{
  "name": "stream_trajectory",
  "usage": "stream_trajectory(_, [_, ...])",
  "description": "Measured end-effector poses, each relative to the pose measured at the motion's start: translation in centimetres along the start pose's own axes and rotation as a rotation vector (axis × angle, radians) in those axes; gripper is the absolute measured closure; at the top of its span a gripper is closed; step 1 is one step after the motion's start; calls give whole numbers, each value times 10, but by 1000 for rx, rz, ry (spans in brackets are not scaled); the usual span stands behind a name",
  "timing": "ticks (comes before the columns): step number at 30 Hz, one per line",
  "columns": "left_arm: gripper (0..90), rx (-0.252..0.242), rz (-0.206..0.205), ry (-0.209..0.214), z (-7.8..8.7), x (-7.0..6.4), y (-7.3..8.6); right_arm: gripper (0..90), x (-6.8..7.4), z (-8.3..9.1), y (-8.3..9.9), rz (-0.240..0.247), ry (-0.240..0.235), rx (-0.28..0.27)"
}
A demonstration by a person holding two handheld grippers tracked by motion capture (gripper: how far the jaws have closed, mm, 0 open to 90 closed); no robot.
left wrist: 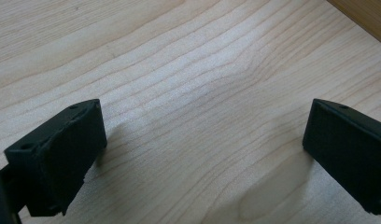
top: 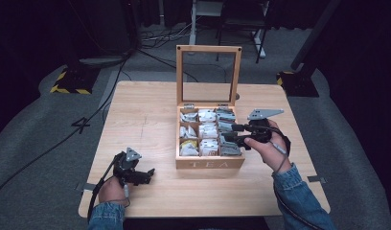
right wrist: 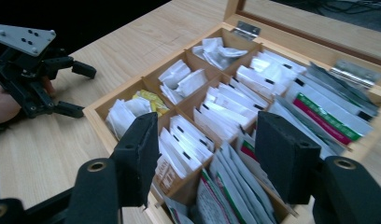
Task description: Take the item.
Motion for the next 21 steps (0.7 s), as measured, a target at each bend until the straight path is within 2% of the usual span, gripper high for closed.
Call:
stream_trajectory(5, [0,0,0,0,0,0,0,410,7,-13,-1,11,-20,14])
stream_trajectory(12, [0,0,0,1,0,0,0,423,20,-30,4,53,-51,31])
stream_trajectory(16, [0,-2,-3,-3,0,0,0,460,21,-38,10,48,-74,53])
stream_trajectory(21, [0,-2,0,0,-1,0,-1,554,21,-46,17,35,-87,85])
Point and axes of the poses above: each handheld gripper's, and its own axes: z roughly backward along the jaws, y roughly out of its underside, x roughly to its left, the point moved 6 cm from there along -z, roughly forward along the jaws, and after that the axes turned 1 degree about x, right-handed, at the moved point
